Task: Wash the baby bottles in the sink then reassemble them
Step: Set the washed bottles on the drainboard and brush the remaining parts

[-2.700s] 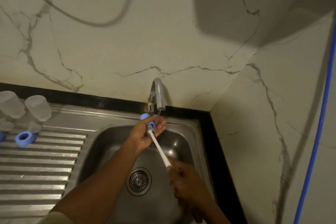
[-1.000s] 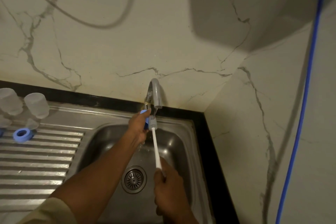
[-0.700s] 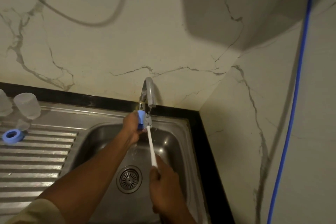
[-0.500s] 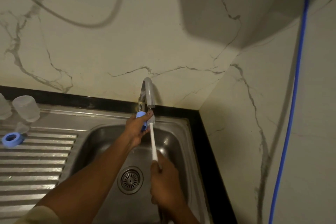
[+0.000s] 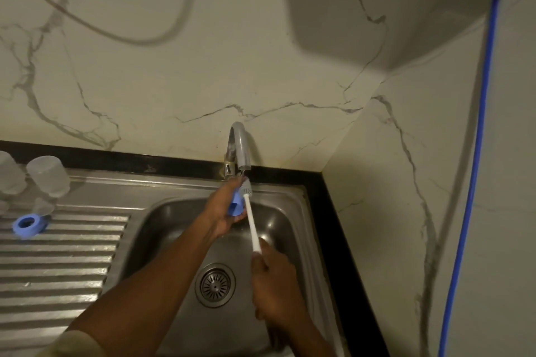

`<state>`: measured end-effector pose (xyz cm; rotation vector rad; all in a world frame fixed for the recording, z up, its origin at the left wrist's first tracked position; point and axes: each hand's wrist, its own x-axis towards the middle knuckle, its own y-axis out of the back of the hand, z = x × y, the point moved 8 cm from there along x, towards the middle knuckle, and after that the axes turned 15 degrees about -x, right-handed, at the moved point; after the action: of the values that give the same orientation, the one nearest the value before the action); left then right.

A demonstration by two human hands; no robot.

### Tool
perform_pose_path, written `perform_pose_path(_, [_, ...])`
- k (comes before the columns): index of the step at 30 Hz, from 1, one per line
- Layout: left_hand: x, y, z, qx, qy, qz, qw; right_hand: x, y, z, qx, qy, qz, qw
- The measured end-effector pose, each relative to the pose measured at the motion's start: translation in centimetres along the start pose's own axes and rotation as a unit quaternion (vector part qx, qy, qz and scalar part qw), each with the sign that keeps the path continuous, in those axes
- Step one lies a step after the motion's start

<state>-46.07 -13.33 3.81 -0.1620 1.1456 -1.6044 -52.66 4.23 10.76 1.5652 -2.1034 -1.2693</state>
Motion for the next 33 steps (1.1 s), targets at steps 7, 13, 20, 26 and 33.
perform_pose_path(7, [0.3,1.8,0.8,-0.083,-0.004,0.041,0.996,-1.0,-0.9,0.4,-0.019,0.007,-0.021,1.0])
perform_pose_path(13, [0.4,2.0,0.7,-0.081,-0.022,0.095,0.992,-0.9,-1.5,0.5,0.012,0.003,-0.021,1.0])
perform_pose_path(20, [0.2,-0.6,0.0,-0.009,0.01,0.028,1.0,0.8,-0.9,0.7,0.039,-0.016,-0.013,0.999])
perform_pose_path(26, [1.0,1.8,0.1,-0.049,-0.005,0.093,0.994,-0.3,-2.9,1.4,0.087,-0.04,-0.041,0.995])
perform_pose_path(33, [0.2,1.9,0.5,-0.011,-0.03,0.131,0.991,-1.8,-3.0,1.0,0.032,-0.013,-0.008,0.999])
